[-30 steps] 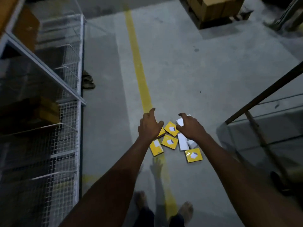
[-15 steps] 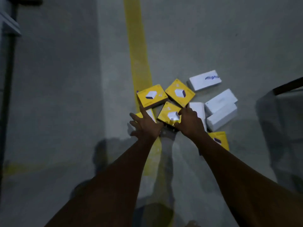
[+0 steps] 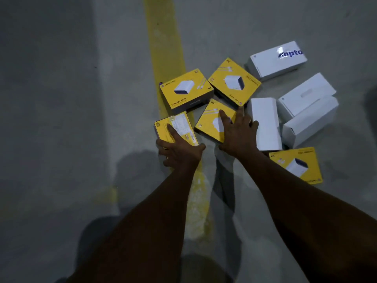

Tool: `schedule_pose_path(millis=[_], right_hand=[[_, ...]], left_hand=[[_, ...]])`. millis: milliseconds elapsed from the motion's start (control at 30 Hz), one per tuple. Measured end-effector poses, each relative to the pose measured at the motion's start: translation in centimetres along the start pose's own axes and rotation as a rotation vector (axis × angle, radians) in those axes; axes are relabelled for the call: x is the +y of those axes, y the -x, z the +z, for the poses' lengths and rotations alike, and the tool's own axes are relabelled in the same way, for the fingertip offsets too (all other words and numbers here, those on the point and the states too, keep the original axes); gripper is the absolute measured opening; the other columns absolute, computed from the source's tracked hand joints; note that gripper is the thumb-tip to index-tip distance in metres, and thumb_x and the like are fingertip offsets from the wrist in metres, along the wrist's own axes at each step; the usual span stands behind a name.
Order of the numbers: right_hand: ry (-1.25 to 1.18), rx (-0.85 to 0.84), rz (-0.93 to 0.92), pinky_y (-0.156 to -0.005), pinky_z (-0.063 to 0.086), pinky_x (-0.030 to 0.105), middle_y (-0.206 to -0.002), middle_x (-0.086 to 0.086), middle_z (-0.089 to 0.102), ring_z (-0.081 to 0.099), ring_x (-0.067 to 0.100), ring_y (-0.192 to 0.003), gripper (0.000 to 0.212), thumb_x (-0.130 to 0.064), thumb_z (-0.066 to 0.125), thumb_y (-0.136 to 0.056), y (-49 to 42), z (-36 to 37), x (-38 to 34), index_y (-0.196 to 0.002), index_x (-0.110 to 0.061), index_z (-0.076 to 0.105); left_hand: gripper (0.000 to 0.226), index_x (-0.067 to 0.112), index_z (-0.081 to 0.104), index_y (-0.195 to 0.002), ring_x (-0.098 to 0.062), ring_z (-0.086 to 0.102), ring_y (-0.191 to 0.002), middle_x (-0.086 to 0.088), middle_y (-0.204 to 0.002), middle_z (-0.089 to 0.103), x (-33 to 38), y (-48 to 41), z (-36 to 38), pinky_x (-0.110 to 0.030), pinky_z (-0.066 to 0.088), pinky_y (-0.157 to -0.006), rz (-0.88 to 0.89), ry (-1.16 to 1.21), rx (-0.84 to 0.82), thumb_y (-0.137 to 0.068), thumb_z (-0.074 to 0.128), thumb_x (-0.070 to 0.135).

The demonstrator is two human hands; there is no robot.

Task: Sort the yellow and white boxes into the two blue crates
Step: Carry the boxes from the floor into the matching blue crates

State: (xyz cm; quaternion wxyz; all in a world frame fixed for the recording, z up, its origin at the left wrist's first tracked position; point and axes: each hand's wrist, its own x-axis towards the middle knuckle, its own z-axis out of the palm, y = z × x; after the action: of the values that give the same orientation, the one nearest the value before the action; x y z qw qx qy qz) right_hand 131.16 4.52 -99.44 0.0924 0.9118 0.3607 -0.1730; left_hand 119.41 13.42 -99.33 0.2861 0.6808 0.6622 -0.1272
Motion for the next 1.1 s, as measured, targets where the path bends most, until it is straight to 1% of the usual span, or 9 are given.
schedule_pose_path(millis=[200, 333, 400, 467, 633, 833, 967, 1033, 1100], right_hand=[[-0.551, -0.215, 0.359, -0.1, 0.037, 0.053, -0.137, 0.021, 0.044, 0.043, 0.043, -0.124, 0.108, -0.085, 0.054, -0.058, 2.6, -2.7, -1.3, -0.147, -0.038, 0.014], [-1.779, -0.553, 0.7, -0.078, 0.049, 0.041, -0.089, 0.01, 0.064, 0.061, 0.029, -0.076, 0.064, -0.066, 0.056, -0.072, 9.2, -10.3, -1.7, -0.106, -0.012, 0.064], [-2.214, -0.634, 0.723, -0.094, 0.044, 0.052, -0.111, 0.012, 0.065, 0.06, 0.037, -0.101, 0.066, -0.065, 0.056, -0.073, 13.3, -14.5, -1.6, -0.114, -0.014, 0.064], [-2.45, -0.643, 0.624, -0.104, 0.036, 0.057, -0.143, 0.015, 0.048, 0.045, 0.041, -0.128, 0.092, -0.067, 0.06, -0.066, 17.1, -19.6, -1.7, -0.141, -0.017, 0.046], [-2.546, -0.679, 0.442, -0.086, 0.048, 0.047, -0.129, 0.014, 0.05, 0.056, 0.035, -0.104, 0.101, -0.072, 0.054, -0.068, 25.6, -35.5, -3.4, -0.151, -0.018, 0.03], [-2.387, -0.553, 0.433, -0.083, 0.047, 0.045, -0.12, 0.012, 0.054, 0.057, 0.033, -0.1, 0.107, -0.075, 0.063, -0.053, 33.7, -54.7, -5.5, -0.142, -0.017, 0.046], [-2.118, -0.451, 0.505, -0.068, 0.05, 0.037, -0.084, 0.008, 0.055, 0.053, 0.026, -0.082, 0.076, -0.071, 0.069, -0.051, 38.2, -64.8, -8.0, -0.101, -0.015, 0.059], [-1.932, -0.351, 0.445, -0.065, 0.057, 0.045, -0.097, 0.006, 0.062, 0.063, 0.025, -0.077, 0.078, -0.069, 0.064, -0.06, 40.2, -68.7, -9.5, -0.126, -0.028, 0.052], [-1.717, -0.193, 0.34, -0.068, 0.058, 0.05, -0.122, 0.003, 0.057, 0.067, 0.028, -0.086, 0.079, -0.06, 0.064, -0.073, 41.8, -72.0, -10.9, -0.141, -0.048, 0.025]], left_hand=[[0.103, 0.03, 0.024, -0.148, -0.039, 0.046, -0.121, -0.021, -0.134, 0.043, -0.2, 2.4, -2.9, -0.052, 0.043, -0.096, -0.072, 0.513, -0.172, -0.06, 0.073, 0.056], [0.035, 0.012, 0.062, -0.061, -0.02, 0.049, -0.044, -0.004, -0.051, 0.052, -1.4, 7.3, -11.4, -0.019, 0.043, -0.051, -0.26, 1.117, -0.628, -0.06, 0.056, 0.047], [0.047, 0.016, 0.055, -0.048, -0.024, 0.05, -0.046, -0.006, -0.045, 0.052, -1.9, 10.1, -16.3, -0.025, 0.041, -0.06, -0.305, 1.215, -0.721, -0.076, 0.043, 0.051], [0.05, 0.015, 0.068, -0.074, -0.031, 0.062, -0.067, -0.011, -0.07, 0.067, -2.3, 13.0, -21.1, -0.036, 0.042, -0.077, -0.306, 1.317, -0.755, -0.078, 0.04, 0.056], [0.076, 0.02, 0.047, -0.144, -0.044, 0.049, -0.124, -0.015, -0.143, 0.051, -1.7, 22.0, -35.8, -0.056, 0.039, -0.102, -0.332, 1.537, -0.926, -0.084, 0.033, 0.065], [0.07, 0.019, 0.063, -0.122, -0.043, 0.052, -0.119, -0.016, -0.134, 0.055, 1.3, 33.1, -55.4, -0.057, 0.046, -0.093, -0.234, 1.484, -0.86, -0.086, 0.029, 0.069], [0.066, 0.015, 0.06, -0.127, -0.037, 0.061, -0.096, -0.013, -0.108, 0.06, 2.0, 39.5, -66.2, -0.052, 0.049, -0.077, -0.164, 1.386, -0.799, -0.09, 0.035, 0.064], [0.051, 0.017, 0.071, -0.088, -0.027, 0.062, -0.074, -0.007, -0.08, 0.065, 2.0, 41.8, -70.1, -0.048, 0.052, -0.076, -0.118, 1.315, -0.765, -0.085, 0.046, 0.061], [0.052, 0.018, 0.069, -0.103, -0.023, 0.063, -0.076, -0.005, -0.089, 0.067, 1.6, 43.3, -73.0, -0.046, 0.056, -0.075, -0.043, 1.24, -0.702, -0.076, 0.056, 0.061]])
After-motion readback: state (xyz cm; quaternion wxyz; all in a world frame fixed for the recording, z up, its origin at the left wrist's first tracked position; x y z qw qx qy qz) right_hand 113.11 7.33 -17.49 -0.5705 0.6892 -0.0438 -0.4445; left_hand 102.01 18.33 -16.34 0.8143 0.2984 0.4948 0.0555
